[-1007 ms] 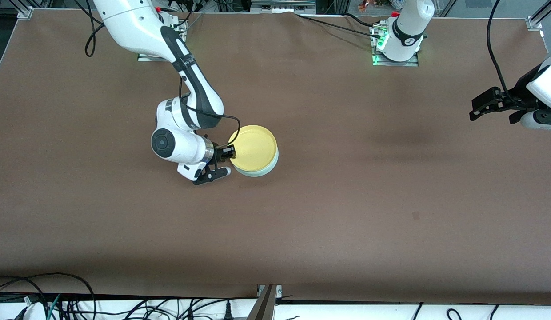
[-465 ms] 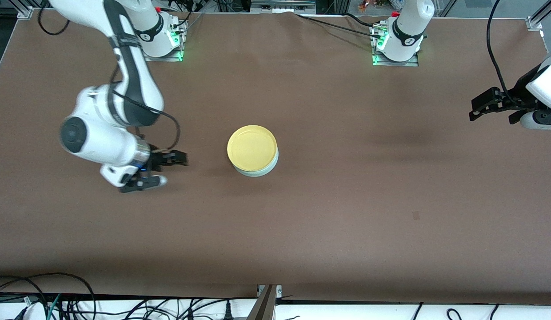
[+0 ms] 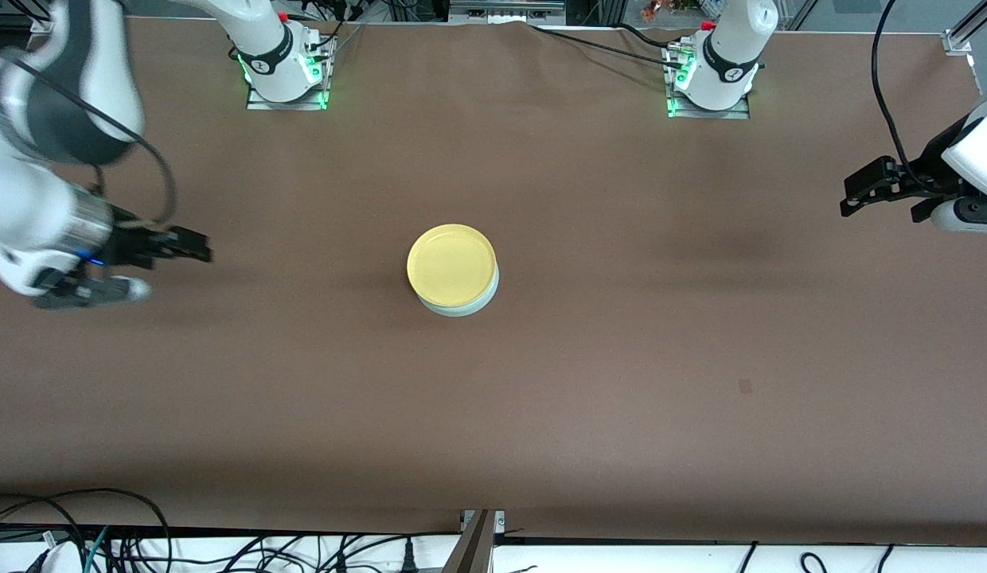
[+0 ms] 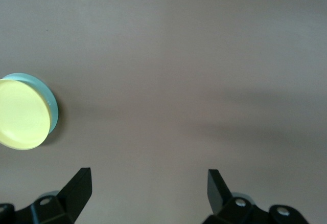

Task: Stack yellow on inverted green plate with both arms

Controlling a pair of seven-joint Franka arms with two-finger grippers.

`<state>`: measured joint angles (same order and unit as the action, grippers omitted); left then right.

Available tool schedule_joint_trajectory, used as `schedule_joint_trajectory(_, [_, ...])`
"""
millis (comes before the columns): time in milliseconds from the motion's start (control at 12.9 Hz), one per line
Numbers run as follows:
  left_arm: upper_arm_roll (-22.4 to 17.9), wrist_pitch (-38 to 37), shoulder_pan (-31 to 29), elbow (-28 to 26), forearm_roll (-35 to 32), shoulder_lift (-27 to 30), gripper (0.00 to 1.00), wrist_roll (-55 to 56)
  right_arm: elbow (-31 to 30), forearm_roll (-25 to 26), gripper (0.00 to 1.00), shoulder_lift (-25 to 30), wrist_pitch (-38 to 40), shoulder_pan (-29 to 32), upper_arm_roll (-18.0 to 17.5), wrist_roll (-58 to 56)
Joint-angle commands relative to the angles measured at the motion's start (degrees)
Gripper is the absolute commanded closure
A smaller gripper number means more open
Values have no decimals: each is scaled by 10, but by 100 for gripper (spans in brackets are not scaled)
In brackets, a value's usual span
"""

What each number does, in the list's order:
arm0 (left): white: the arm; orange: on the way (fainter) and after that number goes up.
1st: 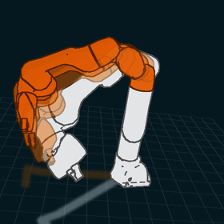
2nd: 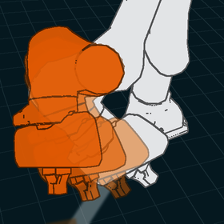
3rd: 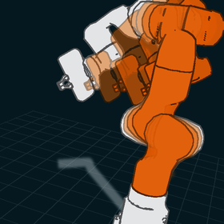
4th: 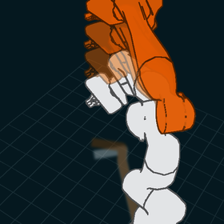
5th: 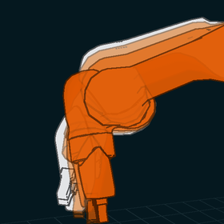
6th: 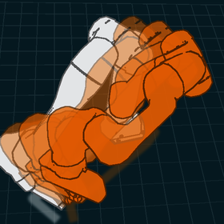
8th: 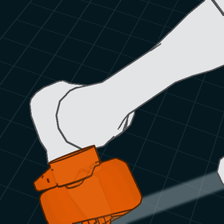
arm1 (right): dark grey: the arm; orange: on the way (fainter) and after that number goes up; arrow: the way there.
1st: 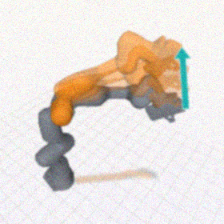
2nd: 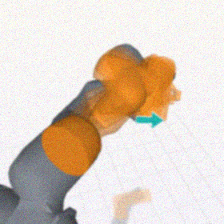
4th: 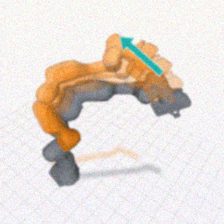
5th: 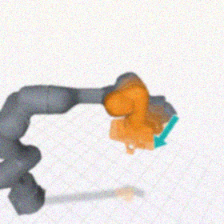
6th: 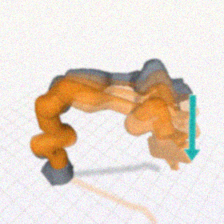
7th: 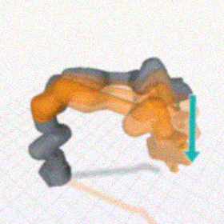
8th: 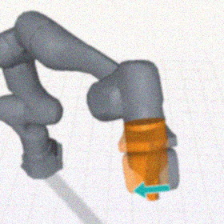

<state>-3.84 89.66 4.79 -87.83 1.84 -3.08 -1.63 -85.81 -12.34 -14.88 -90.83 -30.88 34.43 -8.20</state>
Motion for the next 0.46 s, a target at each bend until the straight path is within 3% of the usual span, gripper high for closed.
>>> schedule_joint_trajectory(0, [1,-5,3,18,-2,-10,0,4,51,18,0,0,52,-4,39,-16])
schedule_joint_trajectory(232, [1,-5,4,19,-2,-15,0,4,49,56,0,0,70,-8,36,-11])
schedule_joint_trajectory(387, [1,-5,4,19,-2,-16,0,4,42,63,0,14,66,6,-4,-8])
